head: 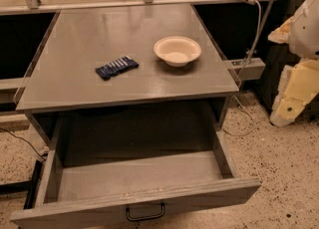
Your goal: Close top drawer
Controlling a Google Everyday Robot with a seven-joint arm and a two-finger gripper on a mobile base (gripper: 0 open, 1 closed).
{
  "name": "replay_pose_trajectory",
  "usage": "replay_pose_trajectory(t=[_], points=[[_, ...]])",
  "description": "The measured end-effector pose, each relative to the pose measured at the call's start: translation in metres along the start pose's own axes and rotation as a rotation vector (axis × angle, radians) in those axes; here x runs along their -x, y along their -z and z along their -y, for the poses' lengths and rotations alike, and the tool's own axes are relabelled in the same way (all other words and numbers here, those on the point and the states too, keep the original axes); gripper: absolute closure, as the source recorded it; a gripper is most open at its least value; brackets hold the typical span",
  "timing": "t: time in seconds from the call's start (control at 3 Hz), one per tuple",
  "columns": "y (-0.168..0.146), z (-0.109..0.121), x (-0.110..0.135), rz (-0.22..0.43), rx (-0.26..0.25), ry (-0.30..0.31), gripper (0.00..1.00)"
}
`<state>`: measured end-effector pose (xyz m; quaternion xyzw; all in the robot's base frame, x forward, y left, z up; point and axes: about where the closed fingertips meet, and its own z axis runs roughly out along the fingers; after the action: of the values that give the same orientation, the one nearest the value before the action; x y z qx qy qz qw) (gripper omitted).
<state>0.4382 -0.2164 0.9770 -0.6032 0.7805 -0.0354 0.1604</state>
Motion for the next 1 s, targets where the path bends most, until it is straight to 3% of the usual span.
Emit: replay_pose_trajectory(t=[0.67, 1.0], points=[[0.000, -0.011, 0.001, 0.012, -0.003, 0.025, 0.00], [-0.007, -0.039, 0.000, 0.025, -0.012, 0.064, 0.00]])
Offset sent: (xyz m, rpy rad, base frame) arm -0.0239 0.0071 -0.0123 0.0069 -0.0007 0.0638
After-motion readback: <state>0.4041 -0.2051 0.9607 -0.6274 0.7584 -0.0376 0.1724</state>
